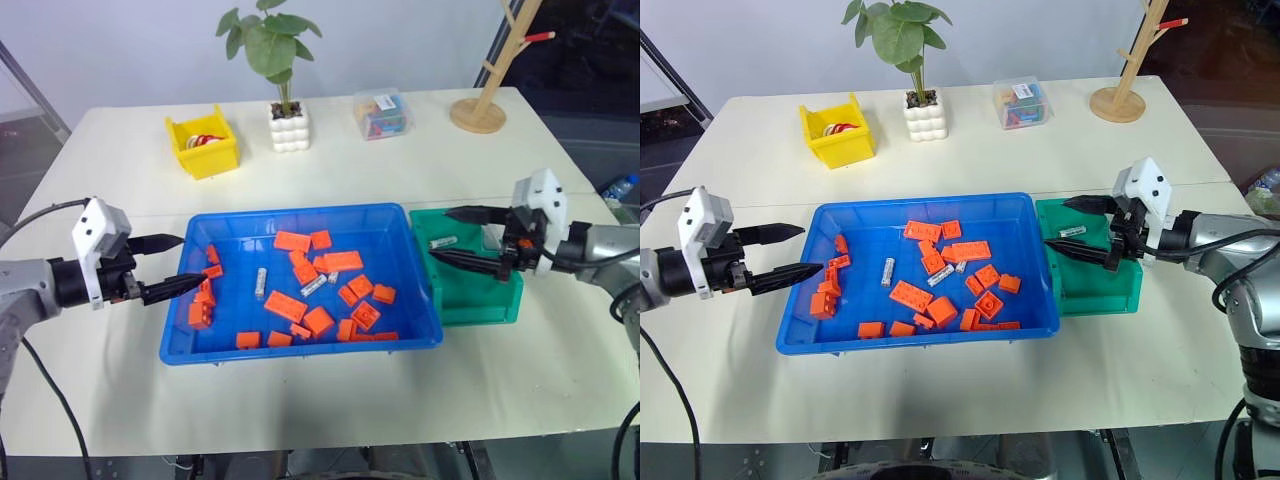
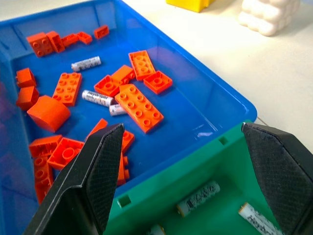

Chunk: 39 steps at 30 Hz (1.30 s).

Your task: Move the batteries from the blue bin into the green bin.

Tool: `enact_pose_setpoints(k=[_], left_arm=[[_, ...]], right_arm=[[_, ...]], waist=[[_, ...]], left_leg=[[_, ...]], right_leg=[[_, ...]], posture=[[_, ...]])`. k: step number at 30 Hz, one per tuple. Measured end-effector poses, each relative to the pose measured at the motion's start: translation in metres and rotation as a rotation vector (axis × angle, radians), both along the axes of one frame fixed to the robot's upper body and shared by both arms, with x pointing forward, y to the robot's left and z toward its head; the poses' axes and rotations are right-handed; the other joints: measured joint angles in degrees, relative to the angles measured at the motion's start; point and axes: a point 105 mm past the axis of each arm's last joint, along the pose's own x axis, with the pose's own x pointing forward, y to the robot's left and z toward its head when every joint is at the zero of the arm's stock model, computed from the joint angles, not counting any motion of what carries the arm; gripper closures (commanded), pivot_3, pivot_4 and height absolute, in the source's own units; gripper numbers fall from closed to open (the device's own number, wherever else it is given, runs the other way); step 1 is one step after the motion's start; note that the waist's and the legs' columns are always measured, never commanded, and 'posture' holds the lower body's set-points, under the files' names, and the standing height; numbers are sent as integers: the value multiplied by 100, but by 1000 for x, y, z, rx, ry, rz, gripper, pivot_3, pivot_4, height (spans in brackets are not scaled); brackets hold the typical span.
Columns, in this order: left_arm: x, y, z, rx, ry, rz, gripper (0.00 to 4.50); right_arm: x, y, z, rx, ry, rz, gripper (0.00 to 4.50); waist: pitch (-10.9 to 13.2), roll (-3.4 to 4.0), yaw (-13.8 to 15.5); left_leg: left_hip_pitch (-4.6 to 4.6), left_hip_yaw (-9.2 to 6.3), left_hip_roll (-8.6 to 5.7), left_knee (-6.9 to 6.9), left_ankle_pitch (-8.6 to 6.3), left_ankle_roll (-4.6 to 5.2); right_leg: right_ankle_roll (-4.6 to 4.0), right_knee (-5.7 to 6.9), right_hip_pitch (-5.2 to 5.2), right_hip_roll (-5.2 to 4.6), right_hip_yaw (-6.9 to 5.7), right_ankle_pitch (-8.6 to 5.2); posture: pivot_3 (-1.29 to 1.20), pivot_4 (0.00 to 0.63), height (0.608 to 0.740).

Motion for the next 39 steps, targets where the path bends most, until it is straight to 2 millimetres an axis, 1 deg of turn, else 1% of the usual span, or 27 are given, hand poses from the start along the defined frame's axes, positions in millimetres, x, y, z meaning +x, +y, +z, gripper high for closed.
enact_pose_setpoints(k=[22, 27, 32, 39], left_arm=[[0, -2, 1, -17, -4, -4, 57], [0, -2, 1, -18, -4, -5, 57], [0, -2, 1, -18, -4, -5, 57], [0, -2, 1, -17, -7, -5, 57]], right_arm=[[6, -7, -3, -3, -24, -38, 554], [11, -13, -10, -14, -8, -75, 554], [14, -11, -12, -17, -9, -81, 554], [20, -8, -9, -20, -39, -110, 554]], waist=[[0, 0, -2], [0, 0, -5], [0, 0, -5], [0, 0, -13]], left_leg=[[1, 0, 0, 1, 0, 0], [1, 0, 0, 1, 0, -1], [2, 0, 0, 1, 0, -1], [2, 0, 0, 2, 1, -1]], right_leg=[[0, 1, 0, 0, 0, 1], [-1, 2, 0, 0, 0, 1], [-1, 3, 0, 0, 0, 1], [-2, 3, 0, 0, 0, 1]], posture=[[0, 150, 740], [0, 150, 740], [0, 150, 740], [0, 150, 740]])
